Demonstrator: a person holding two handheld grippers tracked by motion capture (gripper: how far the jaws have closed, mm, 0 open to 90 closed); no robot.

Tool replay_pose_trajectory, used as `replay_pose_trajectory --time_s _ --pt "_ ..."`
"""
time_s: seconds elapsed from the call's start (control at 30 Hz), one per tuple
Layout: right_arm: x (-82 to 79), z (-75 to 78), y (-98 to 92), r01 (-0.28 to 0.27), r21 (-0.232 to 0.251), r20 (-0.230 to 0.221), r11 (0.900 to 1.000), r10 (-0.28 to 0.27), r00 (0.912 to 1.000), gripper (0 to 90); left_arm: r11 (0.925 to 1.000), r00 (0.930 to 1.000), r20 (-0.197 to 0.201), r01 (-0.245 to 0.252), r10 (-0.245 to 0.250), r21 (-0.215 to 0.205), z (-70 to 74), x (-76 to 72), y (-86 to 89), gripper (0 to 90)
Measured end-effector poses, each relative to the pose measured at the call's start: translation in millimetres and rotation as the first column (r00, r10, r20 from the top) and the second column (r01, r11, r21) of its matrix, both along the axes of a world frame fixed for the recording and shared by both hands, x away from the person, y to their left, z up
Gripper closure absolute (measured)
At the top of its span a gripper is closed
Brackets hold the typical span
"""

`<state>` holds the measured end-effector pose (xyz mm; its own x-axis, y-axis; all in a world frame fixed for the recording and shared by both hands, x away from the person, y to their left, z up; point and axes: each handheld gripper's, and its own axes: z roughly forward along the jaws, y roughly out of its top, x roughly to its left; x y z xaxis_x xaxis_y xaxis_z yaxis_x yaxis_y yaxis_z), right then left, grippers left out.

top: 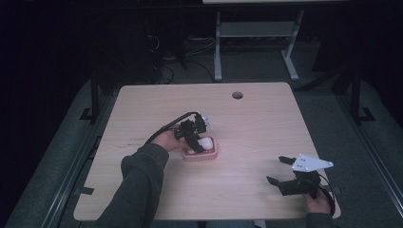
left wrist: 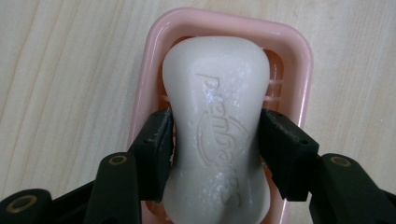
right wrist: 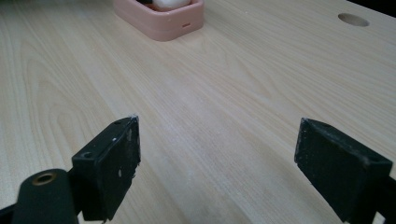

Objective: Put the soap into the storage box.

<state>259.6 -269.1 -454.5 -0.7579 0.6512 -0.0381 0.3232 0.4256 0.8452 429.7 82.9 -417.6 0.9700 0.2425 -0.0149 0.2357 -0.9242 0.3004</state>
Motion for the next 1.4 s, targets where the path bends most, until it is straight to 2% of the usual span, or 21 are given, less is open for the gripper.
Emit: replay_pose_trajectory --time_s 0.1,0.67,1.03,1.4 --pt "0.1 0.0 -0.1 0.001 0.000 0.001 1.000 -0.001 1.0000 13.6 0.9999 1.0000 0.004 -0.009 0.009 -0.005 3.0 -0.9 1.6 42.3" --pt "-0.4 0.3 2.1 0.001 -0.002 -0.002 1.000 -0.001 1.0000 13.6 0.9986 0.9990 0.036 -0.024 0.026 -0.047 13.9 -9.7 13.7 40.7" --pt "-0.3 0.2 2.7 -0.001 -0.008 -0.002 1.000 0.001 1.0000 13.6 0.9980 0.9979 0.055 -0.032 0.035 -0.055 21.0 -15.0 18.7 39.8" --pt "-0.2 -0.4 3.7 0.003 -0.015 -0.009 1.000 -0.003 1.0000 13.6 0.9951 0.9966 0.056 -0.056 0.060 -0.081 24.8 -22.1 30.1 37.4"
